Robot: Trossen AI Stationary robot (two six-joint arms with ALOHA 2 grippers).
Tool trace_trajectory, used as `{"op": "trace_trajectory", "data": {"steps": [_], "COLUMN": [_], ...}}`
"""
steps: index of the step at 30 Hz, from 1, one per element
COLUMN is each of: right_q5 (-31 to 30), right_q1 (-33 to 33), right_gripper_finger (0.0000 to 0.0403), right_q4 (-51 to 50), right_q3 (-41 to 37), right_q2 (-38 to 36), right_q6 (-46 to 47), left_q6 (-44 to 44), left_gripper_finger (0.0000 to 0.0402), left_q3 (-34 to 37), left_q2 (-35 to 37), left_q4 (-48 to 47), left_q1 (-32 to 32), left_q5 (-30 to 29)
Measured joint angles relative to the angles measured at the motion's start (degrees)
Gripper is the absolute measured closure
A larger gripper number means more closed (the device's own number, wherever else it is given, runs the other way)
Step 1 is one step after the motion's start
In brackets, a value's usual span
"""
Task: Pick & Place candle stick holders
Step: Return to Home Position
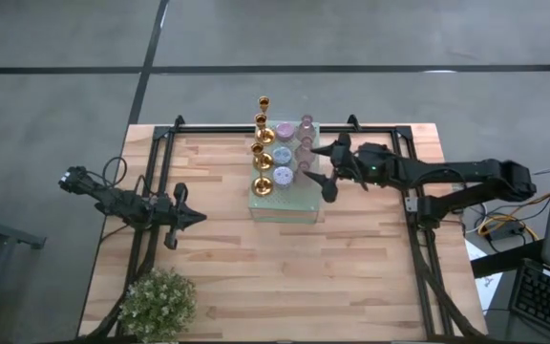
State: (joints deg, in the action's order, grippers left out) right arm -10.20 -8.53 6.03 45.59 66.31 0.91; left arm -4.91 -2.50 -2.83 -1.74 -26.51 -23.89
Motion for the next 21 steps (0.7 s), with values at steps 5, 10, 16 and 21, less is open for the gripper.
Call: {"op": "trace_trajectory", "data": {"steps": [5, 10, 16, 21], "right_q5": [0.3, 5.44, 5.71, 5.71], "right_q1": [2.42, 4.33, 9.68, 13.74], "right_gripper_finger": [0.013, 0.025, 0.0383, 0.0394], "right_q4": [-0.35, -3.18, -7.88, -5.56], "right_q3": [-0.38, -0.72, -3.55, -9.69], "right_q2": [-4.89, -9.59, -13.43, -17.7], "right_q6": [-1.17, -0.44, 0.75, 1.89], "left_q6": [-0.01, -0.02, -0.01, 0.0], "left_gripper_finger": [0.039, 0.039, 0.039, 0.039], "left_q3": [0.0, 0.0, 0.0, 0.0], "left_q2": [0.01, 0.01, 0.0, 0.0], "left_q4": [0.0, 0.0, 0.0, 0.0], "left_q1": [0.0, -0.01, 0.0, -0.01], "left_q5": [-0.01, 0.0, -0.01, 0.01]}}
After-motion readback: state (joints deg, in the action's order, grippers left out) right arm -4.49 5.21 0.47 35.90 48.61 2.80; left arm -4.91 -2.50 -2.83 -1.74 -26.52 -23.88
